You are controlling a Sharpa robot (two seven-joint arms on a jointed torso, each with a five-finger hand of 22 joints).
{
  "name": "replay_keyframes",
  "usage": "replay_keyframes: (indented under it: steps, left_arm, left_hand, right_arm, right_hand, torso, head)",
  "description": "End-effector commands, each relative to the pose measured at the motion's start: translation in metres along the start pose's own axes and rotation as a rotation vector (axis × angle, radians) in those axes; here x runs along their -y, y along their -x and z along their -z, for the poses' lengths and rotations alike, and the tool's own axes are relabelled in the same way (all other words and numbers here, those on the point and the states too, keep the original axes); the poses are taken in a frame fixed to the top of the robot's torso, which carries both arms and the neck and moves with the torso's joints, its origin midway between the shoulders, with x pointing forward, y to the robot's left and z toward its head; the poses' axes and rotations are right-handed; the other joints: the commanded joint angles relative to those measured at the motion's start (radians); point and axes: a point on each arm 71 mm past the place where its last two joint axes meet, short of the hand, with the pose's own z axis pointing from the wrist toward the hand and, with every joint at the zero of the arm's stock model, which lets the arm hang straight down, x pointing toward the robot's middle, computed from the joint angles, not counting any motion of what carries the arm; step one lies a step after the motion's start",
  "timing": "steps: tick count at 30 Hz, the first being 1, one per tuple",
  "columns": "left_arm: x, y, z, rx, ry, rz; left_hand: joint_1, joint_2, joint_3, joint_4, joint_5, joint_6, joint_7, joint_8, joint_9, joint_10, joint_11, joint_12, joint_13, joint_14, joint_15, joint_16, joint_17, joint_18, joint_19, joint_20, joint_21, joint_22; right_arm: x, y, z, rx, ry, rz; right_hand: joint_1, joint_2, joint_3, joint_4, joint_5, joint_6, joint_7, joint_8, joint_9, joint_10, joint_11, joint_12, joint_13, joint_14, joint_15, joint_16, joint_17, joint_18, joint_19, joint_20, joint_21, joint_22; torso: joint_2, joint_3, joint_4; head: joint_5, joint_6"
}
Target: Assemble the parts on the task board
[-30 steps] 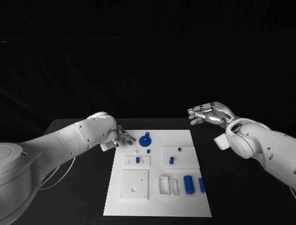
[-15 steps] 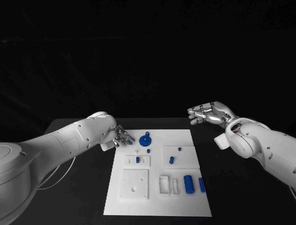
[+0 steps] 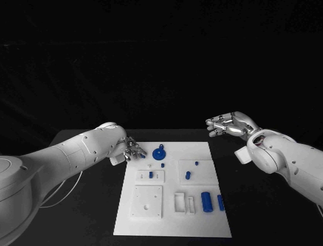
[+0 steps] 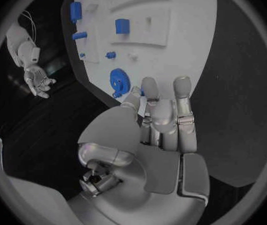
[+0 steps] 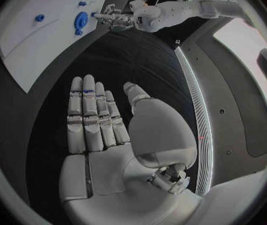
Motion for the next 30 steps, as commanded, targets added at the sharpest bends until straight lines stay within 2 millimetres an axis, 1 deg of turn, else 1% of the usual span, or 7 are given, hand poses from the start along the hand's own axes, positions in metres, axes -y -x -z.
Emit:
replay_keyframes:
  steps: [1, 7, 12, 13, 20, 23, 30]
  left_arm:
    - [0.002, -0.003, 0.0, -0.005, -0.016, 0.014]
    - [0.002, -0.003, 0.001, 0.001, -0.02, 0.03]
    - [0.0, -0.003, 0.007, -0.009, -0.031, 0.058]
    - [0.0, -0.003, 0.01, -0.013, -0.037, 0.063]
    - [0.003, 0.001, 0.026, -0.008, -0.067, 0.078]
    - [0.005, 0.0, 0.035, -0.015, -0.081, 0.084]
    - [0.005, -0.006, 0.049, -0.024, -0.099, 0.061]
  left_hand:
    - [-0.003, -0.015, 0.087, -0.066, -0.003, 0.009, -0.009, 0.036, 0.052, 0.002, 0.004, -0.003, 0.001, -0.001, 0.001, 0.009, 0.004, -0.007, 0.0, 0.002, 0.0, 0.018]
    - [-0.022, -0.039, 0.152, -0.062, -0.002, 0.007, -0.01, 0.048, 0.081, 0.008, 0.004, -0.006, 0.002, 0.002, 0.001, 0.013, 0.007, -0.005, 0.001, 0.004, 0.002, 0.017]
    - [-0.023, -0.045, 0.166, -0.066, 0.004, 0.017, -0.013, 0.053, 0.087, 0.013, 0.002, -0.007, 0.002, 0.004, 0.0, 0.015, 0.01, -0.004, 0.004, 0.003, 0.003, 0.018]
    - [-0.027, -0.05, 0.175, -0.068, 0.025, 0.018, -0.013, 0.055, 0.09, 0.014, 0.002, -0.008, 0.001, 0.004, 0.0, 0.015, 0.01, -0.004, 0.004, 0.004, 0.002, 0.017]
    - [-0.04, -0.066, 0.203, -0.071, 0.061, 0.025, -0.016, 0.065, 0.096, 0.027, 0.001, -0.012, -0.002, 0.011, -0.002, 0.018, 0.018, -0.004, 0.007, 0.003, 0.003, 0.017]
    - [-0.046, -0.076, 0.214, -0.078, 0.11, 0.031, -0.016, 0.067, 0.093, 0.037, 0.001, -0.017, -0.006, 0.016, -0.003, 0.02, 0.024, -0.005, 0.01, 0.001, 0.004, 0.017]
    - [-0.056, -0.089, 0.236, -0.085, 0.134, 0.036, -0.018, 0.073, 0.091, 0.046, 0.0, -0.023, -0.006, 0.019, -0.003, 0.023, 0.034, -0.005, 0.011, 0.002, 0.006, 0.018]
  right_arm:
    - [0.0, -0.001, 0.0, -0.01, 0.006, -0.004]
    - [0.001, 0.0, 0.0, -0.008, 0.003, -0.004]
    - [0.002, 0.002, 0.001, -0.004, -0.001, -0.002]
    - [0.003, 0.003, 0.002, -0.003, -0.003, -0.002]
    - [0.005, 0.007, 0.003, 0.006, -0.01, 0.001]
    - [0.006, 0.008, 0.003, 0.007, -0.012, 0.0]
    - [0.006, 0.009, 0.004, 0.009, -0.015, 0.0]
  right_hand:
    - [-0.005, 0.006, -0.007, -0.001, 0.004, -0.009, 0.002, -0.002, -0.002, -0.007, 0.001, -0.002, -0.001, -0.008, 0.0, -0.005, 0.0, -0.003, -0.007, 0.001, -0.006, -0.002]
    - [-0.006, 0.006, -0.008, -0.001, 0.004, -0.009, 0.002, -0.002, -0.002, -0.007, 0.002, -0.002, -0.001, -0.008, 0.0, -0.005, 0.0, -0.003, -0.007, 0.001, -0.006, -0.002]
    - [-0.006, 0.006, -0.008, -0.001, 0.004, -0.009, 0.002, -0.002, -0.002, -0.007, 0.002, -0.002, -0.001, -0.008, 0.0, -0.005, 0.0, -0.003, -0.007, 0.001, -0.006, -0.002]
    - [-0.006, 0.006, -0.008, -0.001, 0.004, -0.009, 0.002, -0.002, -0.002, -0.007, 0.002, -0.002, -0.001, -0.008, 0.0, -0.005, 0.0, -0.003, -0.007, 0.001, -0.006, -0.002]
    - [-0.004, 0.008, -0.015, -0.001, 0.006, -0.009, 0.002, -0.002, -0.002, -0.009, 0.002, -0.002, -0.001, -0.01, 0.0, -0.005, 0.0, -0.003, -0.008, 0.001, -0.006, -0.002]
    - [-0.004, 0.008, -0.015, -0.001, 0.006, -0.009, 0.002, -0.002, -0.002, -0.009, 0.002, -0.002, -0.001, -0.01, 0.0, -0.005, 0.0, -0.003, -0.008, 0.001, -0.006, -0.002]
    - [-0.004, 0.008, -0.015, -0.001, 0.006, -0.009, 0.002, -0.002, -0.002, -0.009, 0.002, -0.002, -0.001, -0.01, 0.0, -0.005, 0.0, -0.003, -0.008, 0.001, -0.006, -0.002]
  torso:
    - [0.0, 0.0005, 0.0011]
    - [-0.001, 0.0004, -0.0002]
    - [-0.001, 0.0013, 0.001]
    - [-0.001, 0.001, 0.0007]
    - [-0.005, 0.0, 0.0088]
    - [-0.007, -0.0007, 0.0113]
    - [-0.009, 0.0004, 0.0125]
  head:
    - [0.001, 0.0]
    - [0.005, 0.0]
    - [0.004, 0.001]
    - [0.006, -0.001]
    - [0.005, -0.003]
    - [0.004, -0.006]
    - [0.008, -0.009]
